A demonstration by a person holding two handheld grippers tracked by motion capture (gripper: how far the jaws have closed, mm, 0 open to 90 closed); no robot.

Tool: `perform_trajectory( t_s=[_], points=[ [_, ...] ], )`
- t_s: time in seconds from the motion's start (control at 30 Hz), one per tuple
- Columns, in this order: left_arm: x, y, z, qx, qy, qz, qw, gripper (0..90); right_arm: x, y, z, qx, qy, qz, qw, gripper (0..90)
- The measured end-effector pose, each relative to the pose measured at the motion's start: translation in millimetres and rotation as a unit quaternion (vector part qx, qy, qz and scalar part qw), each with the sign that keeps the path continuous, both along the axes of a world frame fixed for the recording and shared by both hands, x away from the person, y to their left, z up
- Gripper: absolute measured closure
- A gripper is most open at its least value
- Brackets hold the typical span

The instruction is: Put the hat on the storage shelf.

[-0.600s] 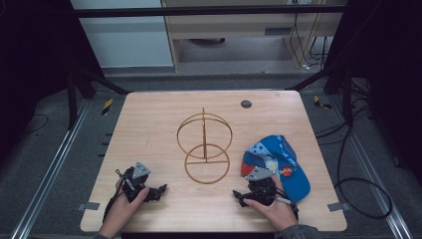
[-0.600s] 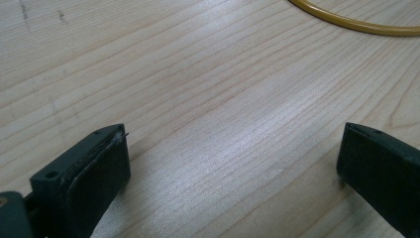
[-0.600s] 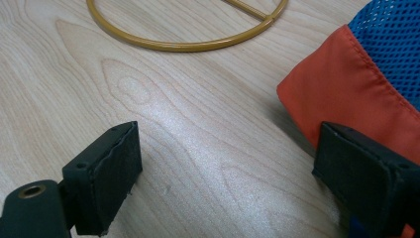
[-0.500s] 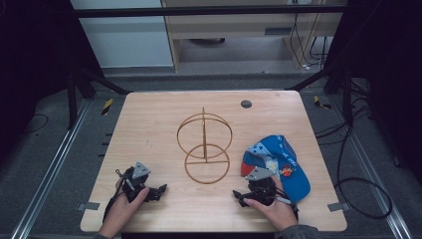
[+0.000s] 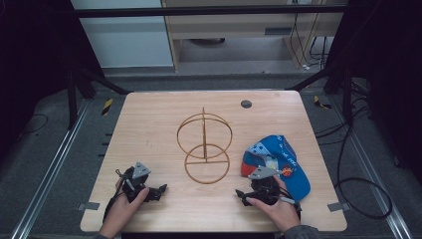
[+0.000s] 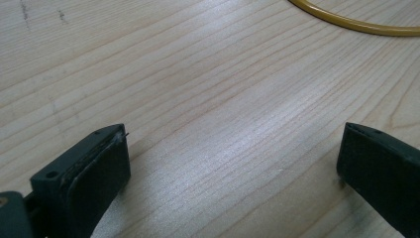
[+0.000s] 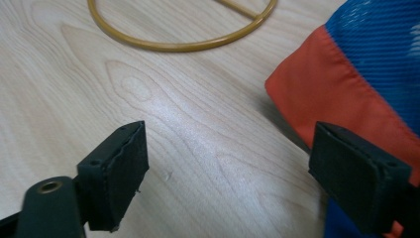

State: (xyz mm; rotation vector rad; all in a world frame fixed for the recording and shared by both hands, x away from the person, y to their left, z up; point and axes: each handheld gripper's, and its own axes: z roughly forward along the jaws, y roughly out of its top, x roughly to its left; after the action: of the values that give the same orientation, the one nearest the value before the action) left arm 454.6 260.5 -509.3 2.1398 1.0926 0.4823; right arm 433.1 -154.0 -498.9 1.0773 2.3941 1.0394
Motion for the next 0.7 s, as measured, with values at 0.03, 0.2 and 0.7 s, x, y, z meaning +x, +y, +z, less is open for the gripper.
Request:
perform_trajectory(
  t_s=[0.03,0.2,0.7],
  points=[
    [0.0,0.0,0.0,0.000,0.000,0.000,1.0000,0.0,-1.9,-1.4,3.8,-0.005,-0.001,-0.001,1.0000,16.6],
    [-0.4,-0.2,0.0,0.000,0.000,0.001,1.0000,0.0,-9.3,-11.8,30.7,-0.017,-0.023,0.004,0.9996,18.7],
    [-0.4,-0.2,0.0,-0.001,0.000,0.000,1.0000,0.0,1.7,-75.7,74.3,-0.064,0.013,-0.044,0.9969,24.3]
  ],
)
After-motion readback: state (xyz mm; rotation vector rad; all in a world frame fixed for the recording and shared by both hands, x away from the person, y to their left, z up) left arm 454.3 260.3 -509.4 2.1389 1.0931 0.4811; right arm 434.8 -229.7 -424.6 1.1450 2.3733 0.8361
